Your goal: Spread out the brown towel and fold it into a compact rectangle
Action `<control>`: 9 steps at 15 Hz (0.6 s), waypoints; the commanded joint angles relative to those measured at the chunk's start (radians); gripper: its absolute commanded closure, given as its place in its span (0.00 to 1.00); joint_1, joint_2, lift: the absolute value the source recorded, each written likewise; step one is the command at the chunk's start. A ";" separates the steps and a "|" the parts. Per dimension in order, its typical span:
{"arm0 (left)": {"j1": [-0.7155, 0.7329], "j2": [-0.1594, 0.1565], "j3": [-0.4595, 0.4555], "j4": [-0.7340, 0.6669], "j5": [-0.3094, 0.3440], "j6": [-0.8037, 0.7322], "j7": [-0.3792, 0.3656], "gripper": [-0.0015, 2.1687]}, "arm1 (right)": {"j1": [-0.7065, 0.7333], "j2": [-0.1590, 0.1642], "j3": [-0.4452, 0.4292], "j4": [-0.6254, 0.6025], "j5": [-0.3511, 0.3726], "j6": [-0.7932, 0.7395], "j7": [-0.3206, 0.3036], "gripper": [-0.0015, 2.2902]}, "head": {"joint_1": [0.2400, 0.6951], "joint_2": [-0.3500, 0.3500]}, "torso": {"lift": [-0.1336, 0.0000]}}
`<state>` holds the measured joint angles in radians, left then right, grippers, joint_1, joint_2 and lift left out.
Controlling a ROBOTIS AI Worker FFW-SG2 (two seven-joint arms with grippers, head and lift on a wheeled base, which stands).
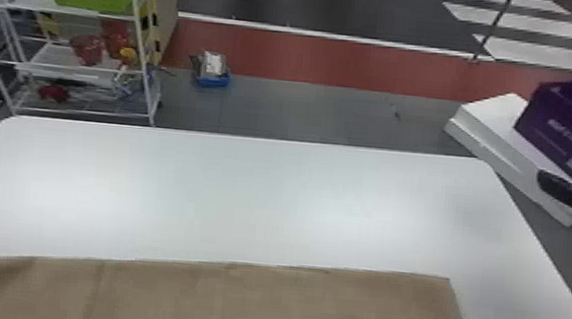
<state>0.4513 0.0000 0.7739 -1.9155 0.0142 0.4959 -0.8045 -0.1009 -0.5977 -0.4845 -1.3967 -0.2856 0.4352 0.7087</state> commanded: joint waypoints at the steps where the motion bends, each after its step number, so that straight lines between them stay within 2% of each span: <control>1: -0.016 -0.003 0.039 -0.016 0.003 0.004 -0.007 0.07 | 0.003 -0.001 0.012 0.004 0.010 0.000 0.000 0.08 | 1.00 0.33 | 0.07; 2: -0.011 -0.003 0.047 -0.037 0.006 0.019 -0.021 0.07 | 0.003 -0.002 0.012 0.004 0.011 0.000 0.002 0.08 | 1.00 0.35 | 0.07; 4: 0.027 -0.003 0.056 -0.094 0.087 0.114 -0.047 0.07 | 0.003 -0.011 0.012 0.007 0.011 0.000 0.002 0.08 | 1.00 0.36 | 0.07; 6: 0.047 -0.003 0.065 -0.155 0.099 0.191 -0.088 0.08 | 0.003 -0.014 0.027 0.018 0.011 -0.016 0.002 0.08 | 1.00 0.34 | 0.07; 7: 0.064 -0.003 0.065 -0.171 0.138 0.224 -0.108 0.09 | 0.003 -0.016 0.030 0.025 0.011 -0.028 0.002 0.08 | 1.00 0.33 | 0.07; 9: 0.075 -0.003 0.048 -0.169 0.147 0.215 -0.121 0.09 | 0.003 -0.021 0.041 0.038 0.010 -0.043 0.002 0.08 | 1.00 0.30 | 0.07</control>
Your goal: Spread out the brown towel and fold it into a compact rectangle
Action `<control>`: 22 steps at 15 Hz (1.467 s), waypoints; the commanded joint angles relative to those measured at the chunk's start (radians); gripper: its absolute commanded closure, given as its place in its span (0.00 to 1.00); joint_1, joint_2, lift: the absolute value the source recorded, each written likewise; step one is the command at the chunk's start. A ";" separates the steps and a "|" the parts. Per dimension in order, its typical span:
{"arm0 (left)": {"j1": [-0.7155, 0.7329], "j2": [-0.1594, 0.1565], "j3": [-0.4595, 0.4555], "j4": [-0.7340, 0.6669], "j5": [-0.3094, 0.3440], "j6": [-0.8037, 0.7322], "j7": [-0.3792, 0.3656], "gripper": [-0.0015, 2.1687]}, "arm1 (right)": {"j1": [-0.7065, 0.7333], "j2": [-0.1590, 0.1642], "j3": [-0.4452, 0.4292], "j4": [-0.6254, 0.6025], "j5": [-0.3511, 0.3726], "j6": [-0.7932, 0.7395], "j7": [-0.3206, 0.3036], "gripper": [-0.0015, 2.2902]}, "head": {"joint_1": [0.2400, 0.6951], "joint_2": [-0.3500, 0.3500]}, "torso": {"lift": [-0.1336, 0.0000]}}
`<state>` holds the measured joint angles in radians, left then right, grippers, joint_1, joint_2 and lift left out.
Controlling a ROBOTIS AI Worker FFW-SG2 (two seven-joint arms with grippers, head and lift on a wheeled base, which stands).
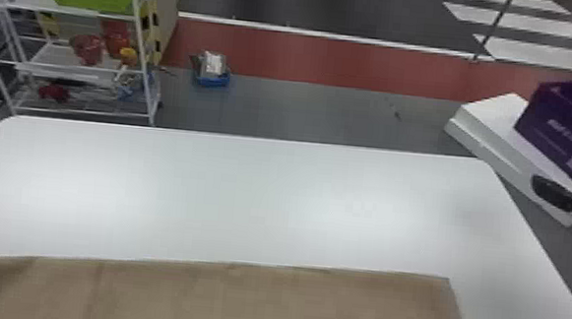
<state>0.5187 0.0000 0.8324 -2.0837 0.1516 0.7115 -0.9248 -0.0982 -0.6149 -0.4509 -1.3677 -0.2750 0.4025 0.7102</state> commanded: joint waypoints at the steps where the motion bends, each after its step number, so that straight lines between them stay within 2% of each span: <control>1: 0.007 -0.003 -0.022 0.011 0.006 -0.010 0.001 0.09 | 0.000 -0.005 0.008 0.012 -0.003 -0.014 0.000 0.08 | 1.00 0.29 | 0.07; 4: 0.006 -0.003 -0.055 0.051 -0.026 -0.083 0.029 0.09 | 0.000 -0.009 0.008 0.013 -0.009 -0.014 0.002 0.08 | 1.00 0.26 | 0.07; 18: 0.020 -0.003 -0.144 0.071 -0.101 -0.049 0.032 0.12 | -0.023 -0.026 0.018 0.073 -0.016 -0.075 -0.002 0.08 | 1.00 0.20 | 0.07; 20: 0.020 -0.003 -0.147 0.067 -0.107 -0.049 0.017 0.30 | -0.023 -0.026 0.024 0.084 -0.015 -0.090 -0.003 0.08 | 1.00 0.18 | 0.07; 22: 0.020 -0.003 -0.147 0.065 -0.122 -0.053 -0.006 0.53 | -0.032 -0.029 0.044 0.108 -0.013 -0.115 -0.009 0.08 | 1.00 0.17 | 0.07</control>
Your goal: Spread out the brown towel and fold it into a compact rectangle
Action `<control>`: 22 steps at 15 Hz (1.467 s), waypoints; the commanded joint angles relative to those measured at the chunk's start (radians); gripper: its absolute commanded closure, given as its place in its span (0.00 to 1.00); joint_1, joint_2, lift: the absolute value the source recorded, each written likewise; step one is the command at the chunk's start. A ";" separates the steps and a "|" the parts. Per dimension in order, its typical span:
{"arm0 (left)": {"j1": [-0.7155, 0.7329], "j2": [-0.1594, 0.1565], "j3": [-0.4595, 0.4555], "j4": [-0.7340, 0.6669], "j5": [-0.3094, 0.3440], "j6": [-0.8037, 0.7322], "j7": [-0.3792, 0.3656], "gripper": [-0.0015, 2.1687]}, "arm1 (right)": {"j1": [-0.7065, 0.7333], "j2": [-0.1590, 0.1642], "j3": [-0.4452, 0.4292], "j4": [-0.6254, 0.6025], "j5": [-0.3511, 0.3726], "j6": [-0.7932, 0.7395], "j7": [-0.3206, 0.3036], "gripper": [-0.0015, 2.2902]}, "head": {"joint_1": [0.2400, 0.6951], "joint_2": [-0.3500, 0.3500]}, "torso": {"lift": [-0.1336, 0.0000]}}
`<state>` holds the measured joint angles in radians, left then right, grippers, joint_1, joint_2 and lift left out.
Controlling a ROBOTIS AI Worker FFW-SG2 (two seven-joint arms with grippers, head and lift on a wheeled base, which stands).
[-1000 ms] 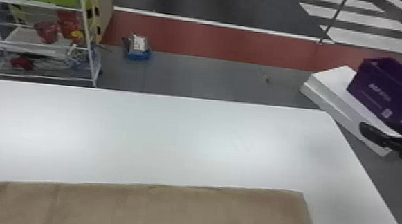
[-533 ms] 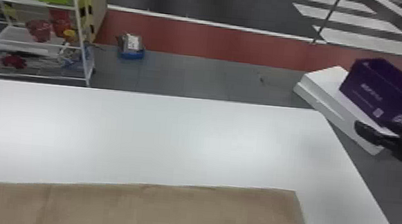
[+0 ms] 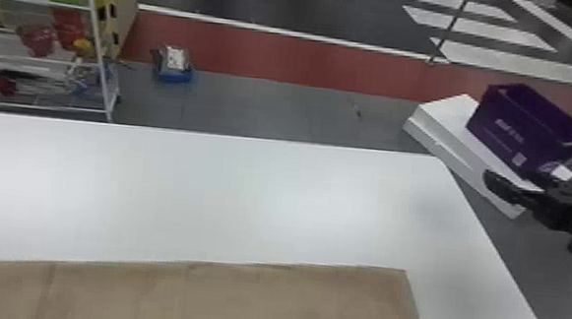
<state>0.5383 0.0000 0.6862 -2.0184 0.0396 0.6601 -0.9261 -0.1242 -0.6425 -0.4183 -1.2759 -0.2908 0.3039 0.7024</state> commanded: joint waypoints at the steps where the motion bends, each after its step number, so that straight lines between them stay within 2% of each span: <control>1: 0.000 -0.003 0.000 0.001 -0.010 -0.007 -0.008 0.66 | -0.014 -0.002 0.016 0.026 0.005 -0.022 -0.004 0.08 | 1.00 0.17 | 0.07; 3: 0.000 -0.003 0.006 -0.003 -0.012 -0.013 -0.020 0.80 | -0.025 -0.006 0.033 0.030 0.010 -0.022 -0.004 0.08 | 1.00 0.17 | 0.07; 8: -0.040 -0.003 0.099 -0.037 -0.010 -0.013 -0.023 0.80 | -0.025 -0.002 0.044 0.035 0.010 -0.022 -0.006 0.08 | 1.00 0.20 | 0.07; 10: -0.058 -0.003 0.139 -0.049 -0.009 -0.010 -0.025 0.80 | -0.025 -0.002 0.047 0.036 0.012 -0.025 -0.006 0.08 | 1.00 0.26 | 0.07; 12: -0.067 -0.003 0.171 -0.063 -0.003 -0.004 -0.033 0.87 | -0.020 0.001 0.050 0.036 0.012 -0.025 -0.008 0.08 | 1.00 0.29 | 0.07; 13: -0.067 -0.003 0.179 -0.079 0.002 -0.001 -0.040 0.87 | -0.018 0.001 0.053 0.038 0.012 -0.032 -0.008 0.08 | 1.00 0.30 | 0.07; 17: -0.034 -0.003 0.141 -0.125 0.009 0.014 -0.086 0.87 | -0.014 0.004 0.075 0.055 0.012 -0.075 -0.011 0.08 | 1.00 0.32 | 0.07; 20: 0.002 -0.003 0.087 -0.154 0.013 0.014 -0.086 0.87 | -0.012 0.004 0.078 0.056 0.012 -0.075 -0.012 0.08 | 1.00 0.27 | 0.07; 22: -0.001 -0.003 0.072 -0.134 -0.007 0.011 -0.066 0.87 | -0.008 0.003 0.079 0.056 0.012 -0.075 -0.011 0.08 | 1.00 0.25 | 0.07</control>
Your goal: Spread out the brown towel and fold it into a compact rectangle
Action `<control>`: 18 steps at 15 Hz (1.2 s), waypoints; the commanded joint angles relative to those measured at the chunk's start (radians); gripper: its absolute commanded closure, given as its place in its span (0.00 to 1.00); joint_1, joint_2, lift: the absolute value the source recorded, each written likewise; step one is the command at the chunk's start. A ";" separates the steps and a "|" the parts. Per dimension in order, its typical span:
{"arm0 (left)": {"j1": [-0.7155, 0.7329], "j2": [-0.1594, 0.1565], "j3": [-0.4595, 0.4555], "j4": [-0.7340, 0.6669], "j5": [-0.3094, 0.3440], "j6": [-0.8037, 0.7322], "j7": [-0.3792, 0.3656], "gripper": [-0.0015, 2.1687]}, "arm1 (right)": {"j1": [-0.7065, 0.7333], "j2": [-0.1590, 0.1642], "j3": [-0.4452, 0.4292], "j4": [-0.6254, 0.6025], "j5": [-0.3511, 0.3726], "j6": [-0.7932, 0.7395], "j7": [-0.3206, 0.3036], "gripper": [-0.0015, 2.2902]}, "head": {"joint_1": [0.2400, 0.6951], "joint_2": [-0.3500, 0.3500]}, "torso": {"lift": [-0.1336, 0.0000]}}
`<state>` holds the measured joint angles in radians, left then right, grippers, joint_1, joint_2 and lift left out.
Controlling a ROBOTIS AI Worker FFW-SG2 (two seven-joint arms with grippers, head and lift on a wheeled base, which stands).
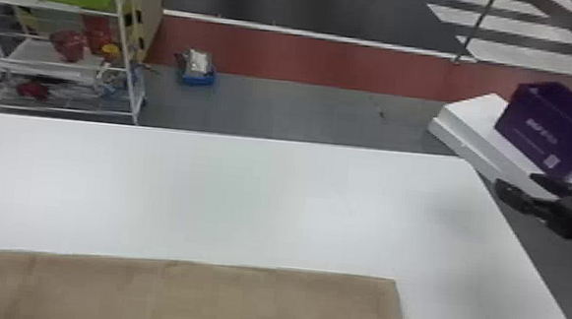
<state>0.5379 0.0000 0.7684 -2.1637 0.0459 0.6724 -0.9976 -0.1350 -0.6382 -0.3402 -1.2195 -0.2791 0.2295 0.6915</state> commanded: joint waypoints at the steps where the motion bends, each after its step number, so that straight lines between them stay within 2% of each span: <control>1: -0.010 -0.003 -0.011 0.024 -0.024 -0.001 0.010 0.87 | 0.005 -0.003 0.001 -0.002 0.000 0.000 0.000 0.08 | 1.00 0.24 | 0.07; 2: -0.015 -0.003 -0.006 0.036 -0.024 -0.004 0.019 0.83 | 0.005 -0.003 0.001 -0.002 0.000 0.000 0.000 0.08 | 1.00 0.24 | 0.07; 3: -0.018 -0.003 0.000 0.048 -0.024 -0.013 0.033 0.60 | 0.005 -0.004 0.001 0.000 0.000 -0.003 0.000 0.08 | 1.00 0.24 | 0.07; 4: -0.019 -0.003 0.003 0.062 -0.032 -0.041 0.051 0.28 | 0.005 -0.003 0.001 0.000 0.000 -0.003 0.000 0.08 | 1.00 0.25 | 0.07; 5: -0.032 -0.003 0.011 0.081 -0.047 -0.047 0.074 0.04 | 0.005 -0.003 0.003 0.000 0.000 -0.006 0.000 0.08 | 1.00 0.26 | 0.07; 6: -0.047 -0.003 0.031 0.105 -0.049 -0.047 0.089 0.00 | 0.005 -0.001 0.006 0.000 0.000 -0.006 0.000 0.08 | 1.00 0.28 | 0.07; 9: -0.056 -0.003 0.069 0.113 -0.044 -0.047 0.071 0.01 | 0.008 -0.003 0.007 0.000 0.000 -0.009 0.002 0.08 | 1.00 0.34 | 0.07; 14: -0.046 -0.003 0.072 0.064 0.025 -0.007 0.036 0.01 | 0.012 -0.001 0.007 0.000 0.001 -0.012 0.000 0.08 | 1.00 0.35 | 0.07; 16: -0.039 -0.003 0.037 0.044 0.025 0.008 0.050 0.01 | 0.015 -0.001 0.003 0.000 0.000 -0.012 0.000 0.08 | 1.00 0.33 | 0.07; 18: -0.039 -0.003 -0.037 0.054 -0.027 0.008 0.108 0.01 | 0.015 -0.003 0.003 0.000 0.000 -0.012 0.000 0.08 | 1.00 0.31 | 0.07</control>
<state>0.4981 0.0000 0.7804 -2.1150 0.0524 0.6797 -0.9104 -0.1201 -0.6397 -0.3366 -1.2194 -0.2787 0.2173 0.6920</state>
